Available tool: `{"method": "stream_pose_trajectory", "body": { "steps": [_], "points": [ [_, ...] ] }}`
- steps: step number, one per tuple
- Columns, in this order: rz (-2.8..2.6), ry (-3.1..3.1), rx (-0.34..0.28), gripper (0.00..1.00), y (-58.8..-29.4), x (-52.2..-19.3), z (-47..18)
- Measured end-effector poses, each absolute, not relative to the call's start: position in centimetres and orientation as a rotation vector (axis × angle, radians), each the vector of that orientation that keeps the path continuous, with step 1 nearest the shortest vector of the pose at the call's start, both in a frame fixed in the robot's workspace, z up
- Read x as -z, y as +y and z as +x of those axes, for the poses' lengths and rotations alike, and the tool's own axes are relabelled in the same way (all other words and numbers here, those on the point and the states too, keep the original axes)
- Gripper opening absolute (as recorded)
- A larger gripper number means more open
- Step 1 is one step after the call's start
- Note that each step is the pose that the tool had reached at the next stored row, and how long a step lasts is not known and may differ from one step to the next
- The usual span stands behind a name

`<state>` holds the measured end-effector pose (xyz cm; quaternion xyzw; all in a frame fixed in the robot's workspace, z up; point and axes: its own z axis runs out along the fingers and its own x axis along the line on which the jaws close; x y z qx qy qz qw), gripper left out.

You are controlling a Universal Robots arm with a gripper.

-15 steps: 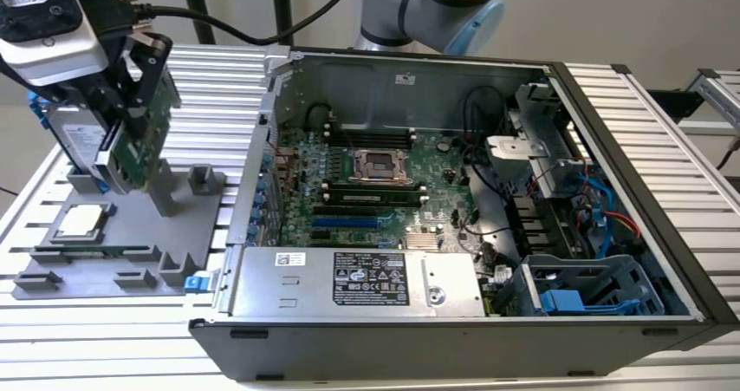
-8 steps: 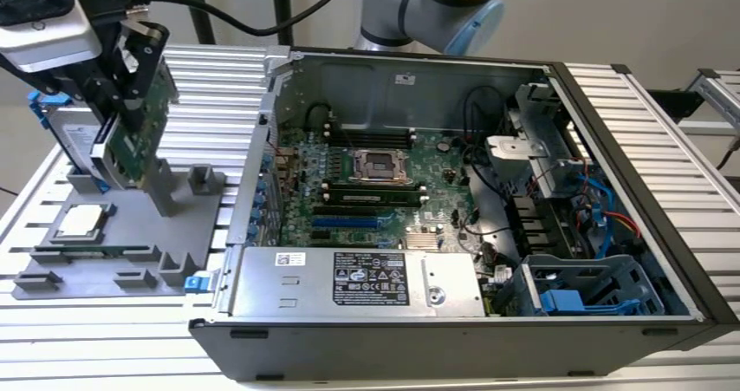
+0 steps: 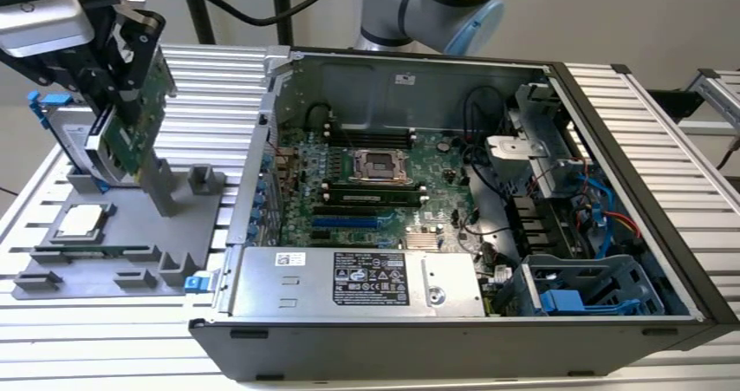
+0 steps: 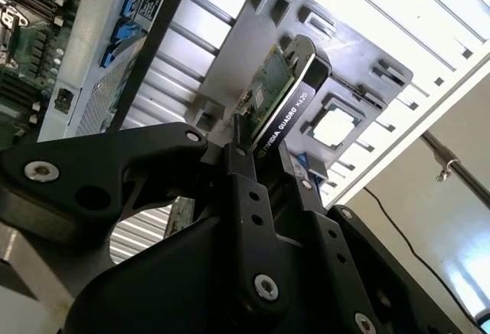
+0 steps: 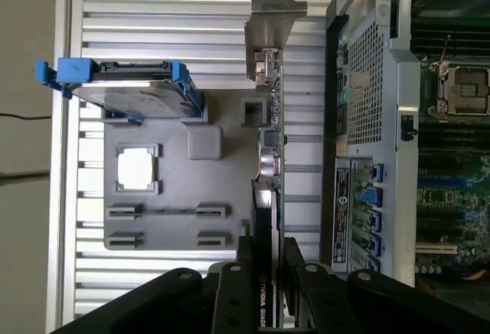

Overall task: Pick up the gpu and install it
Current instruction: 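Pick up the gpu and move the gpu toward the slot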

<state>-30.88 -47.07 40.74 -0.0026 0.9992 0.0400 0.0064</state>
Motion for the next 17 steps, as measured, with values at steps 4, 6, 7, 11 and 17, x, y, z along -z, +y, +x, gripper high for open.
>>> {"method": "stream_pose_trajectory", "body": {
  "steps": [4,6,7,11,17],
  "points": [
    [-0.008,3.126,-0.125,0.0,-47.1,-40.7,-30.9],
    [-0.008,3.127,-0.124,0.0,-47.1,-40.8,-30.7],
    [-0.008,3.127,-0.125,0.0,-47.1,-40.8,-30.7],
    [-0.008,3.127,-0.125,0.0,-47.1,-40.8,-29.9],
    [-0.009,3.127,-0.125,0.0,-47.1,-40.8,-28.8]
  ]
}}
